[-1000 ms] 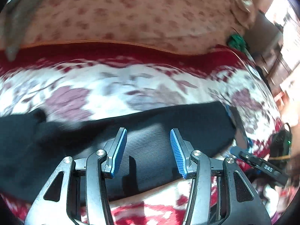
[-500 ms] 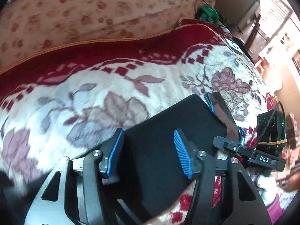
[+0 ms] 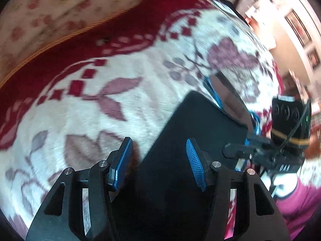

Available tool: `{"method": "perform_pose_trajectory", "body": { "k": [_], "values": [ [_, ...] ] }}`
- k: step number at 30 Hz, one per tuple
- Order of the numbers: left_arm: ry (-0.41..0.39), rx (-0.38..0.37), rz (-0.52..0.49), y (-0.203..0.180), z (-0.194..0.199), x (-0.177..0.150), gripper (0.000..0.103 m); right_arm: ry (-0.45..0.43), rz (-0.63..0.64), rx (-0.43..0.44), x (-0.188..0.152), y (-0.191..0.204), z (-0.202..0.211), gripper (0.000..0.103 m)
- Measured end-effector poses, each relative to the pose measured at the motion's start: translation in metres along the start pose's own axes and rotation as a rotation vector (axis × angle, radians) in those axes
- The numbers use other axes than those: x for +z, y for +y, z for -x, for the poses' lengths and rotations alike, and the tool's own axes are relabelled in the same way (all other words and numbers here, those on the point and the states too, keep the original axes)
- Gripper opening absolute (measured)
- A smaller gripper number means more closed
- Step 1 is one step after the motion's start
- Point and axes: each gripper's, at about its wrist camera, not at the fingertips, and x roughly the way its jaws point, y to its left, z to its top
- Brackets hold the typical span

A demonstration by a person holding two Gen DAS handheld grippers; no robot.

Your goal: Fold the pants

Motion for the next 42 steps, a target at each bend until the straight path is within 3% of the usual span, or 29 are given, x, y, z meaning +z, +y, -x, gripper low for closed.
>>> {"method": "perform_pose_trajectory", "body": {
  "k": [3,9,11,13,14,15,18,29,35,42],
  "values": [
    [0.046,0.014,-0.112,-0.012,-0.007,0.0,0.056,-0.001,-0.016,0.022,0.0,-0.002,0.002,0.032],
    [0.125,-0.037,-0.196,-0.021,-0.012,0.002,0.059,-0.013,-0.093,0.128,0.002,-0.014,0.007,0.033],
    [0.151,-0.076,-0.215,-0.028,-0.013,0.002,0.058,-0.007,-0.079,0.119,0.002,-0.011,0.005,0.033],
    [0.145,-0.019,-0.259,-0.036,-0.018,0.001,0.047,0.003,-0.065,0.113,0.002,-0.009,0.003,0.033],
    [0.133,-0.005,-0.28,-0.036,-0.02,0.0,0.045,0.006,-0.057,0.113,0.003,-0.008,0.002,0.033],
    [0.12,-0.015,-0.265,-0.033,-0.019,0.001,0.036,0.009,-0.048,0.113,0.003,-0.007,0.0,0.032],
    [0.078,-0.043,-0.176,-0.017,-0.014,0.005,0.021,0.014,-0.059,0.117,0.004,-0.009,-0.003,0.019],
    [-0.057,-0.022,-0.198,-0.032,0.029,-0.009,0.014,-0.039,-0.026,0.19,0.004,0.015,0.019,0.015],
    [-0.151,-0.023,-0.189,-0.033,0.07,-0.021,0.013,-0.055,0.069,0.242,0.007,0.058,0.031,0.015],
    [-0.259,-0.004,-0.149,-0.019,0.124,-0.053,0.012,-0.014,0.187,0.32,0.0,0.117,0.027,0.015]
  ]
}}
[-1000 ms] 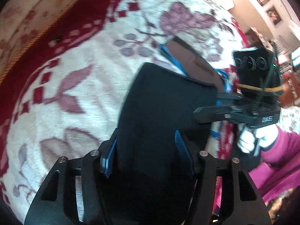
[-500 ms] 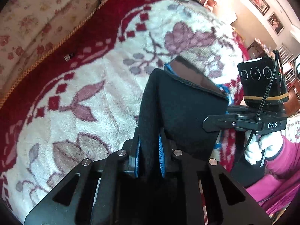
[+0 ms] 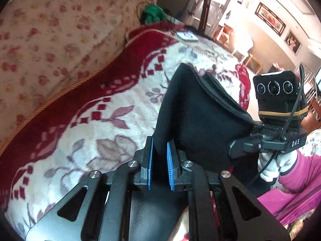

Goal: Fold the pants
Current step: 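Grasp the pants' leg cuff with the right gripper and lift it up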

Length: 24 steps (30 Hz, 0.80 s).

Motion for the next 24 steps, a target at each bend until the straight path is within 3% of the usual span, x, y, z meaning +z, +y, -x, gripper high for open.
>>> {"method": "perform_pose_trajectory", "body": {
  "k": [10,16,20,24],
  "values": [
    [-0.043,0.091,0.141,0.04,0.053,-0.071,0.012,0.197,0.107,0.105,-0.024,0.06,-0.083,0.015],
    [-0.041,0.199,0.307,0.076,0.075,-0.125,0.012,0.328,0.107,0.13,-0.051,0.067,-0.147,0.015],
    [-0.044,0.277,0.363,0.088,0.089,-0.152,0.012,0.414,0.111,0.142,-0.072,0.069,-0.187,0.015],
    [-0.075,0.301,0.437,0.099,0.106,-0.169,0.012,0.464,0.118,0.105,-0.085,0.066,-0.216,0.017]
  ]
}}
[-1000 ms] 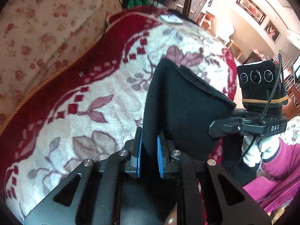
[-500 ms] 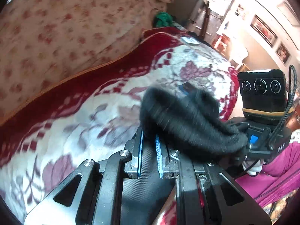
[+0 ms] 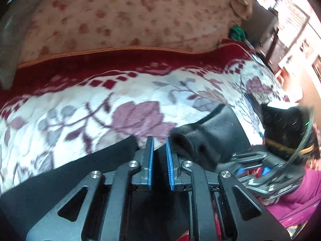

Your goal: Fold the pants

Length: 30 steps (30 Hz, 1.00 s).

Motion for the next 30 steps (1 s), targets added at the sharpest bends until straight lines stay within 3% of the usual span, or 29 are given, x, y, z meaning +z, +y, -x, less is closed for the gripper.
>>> {"method": "perform_pose_trajectory", "body": {
  "k": [3,5,6,14,18,21,24,30],
  "values": [
    [-0.033,0.032,0.027,0.004,0.012,-0.004,0.012,0.024,-0.019,-0.032,0.0,-0.002,-0.01,0.024],
    [-0.051,0.035,0.04,0.004,0.021,-0.007,0.012,0.021,-0.003,-0.011,0.002,0.007,-0.005,0.041],
    [-0.059,0.037,0.042,0.003,0.025,-0.008,0.012,0.011,0.006,0.009,0.004,0.011,0.001,0.042],
    [-0.115,0.038,0.055,-0.018,0.054,-0.02,0.013,-0.115,-0.014,-0.022,0.001,0.014,0.062,0.042],
    [-0.129,0.005,0.062,-0.037,0.06,-0.027,0.036,-0.172,-0.031,-0.137,0.0,0.002,0.087,0.042],
    [-0.129,-0.015,0.06,-0.055,0.059,-0.033,0.036,-0.202,-0.052,-0.201,0.004,-0.009,0.098,0.042],
    [-0.136,0.061,0.053,-0.071,0.054,-0.043,0.036,-0.198,-0.072,-0.246,0.006,-0.017,0.106,0.042],
    [-0.109,0.077,0.185,-0.065,0.044,-0.071,0.051,-0.2,-0.086,-0.221,0.002,-0.024,0.115,0.046]
  ]
}}
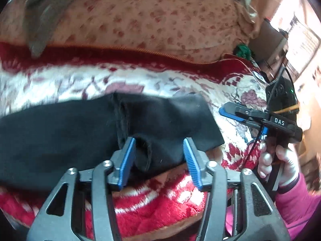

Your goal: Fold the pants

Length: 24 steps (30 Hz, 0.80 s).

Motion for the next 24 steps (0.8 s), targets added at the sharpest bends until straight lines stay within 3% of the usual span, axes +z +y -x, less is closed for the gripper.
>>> {"method": "perform_pose_trajectory", "body": {
  "k": [5,10,14,19,21,24],
  "values": [
    [0.012,0.071,0.086,0.018,-0.009,-0.012,0.051,0.014,-0.031,0.015,-0.005,-0.007,-0.005,0.046],
    [0.044,0.04,0.154,0.033,-0.031,-0.009,0.051,0.021,-0.046,0.021,-0.006,-0.011,-0.01,0.046],
    [0.041,-0.001,0.154,0.027,-0.041,-0.001,0.06,0.028,-0.038,0.02,-0.005,-0.01,-0.012,0.046],
    [0.021,-0.005,0.163,0.023,-0.048,0.004,0.06,0.022,0.003,-0.016,0.007,-0.01,-0.022,0.05],
    [0.024,-0.001,0.148,0.022,-0.048,0.003,0.028,0.019,0.017,-0.047,0.017,-0.014,-0.029,0.051],
    [0.023,-0.019,0.136,0.024,-0.05,0.001,0.018,0.047,0.019,-0.086,0.025,-0.025,-0.045,0.051]
  ]
}}
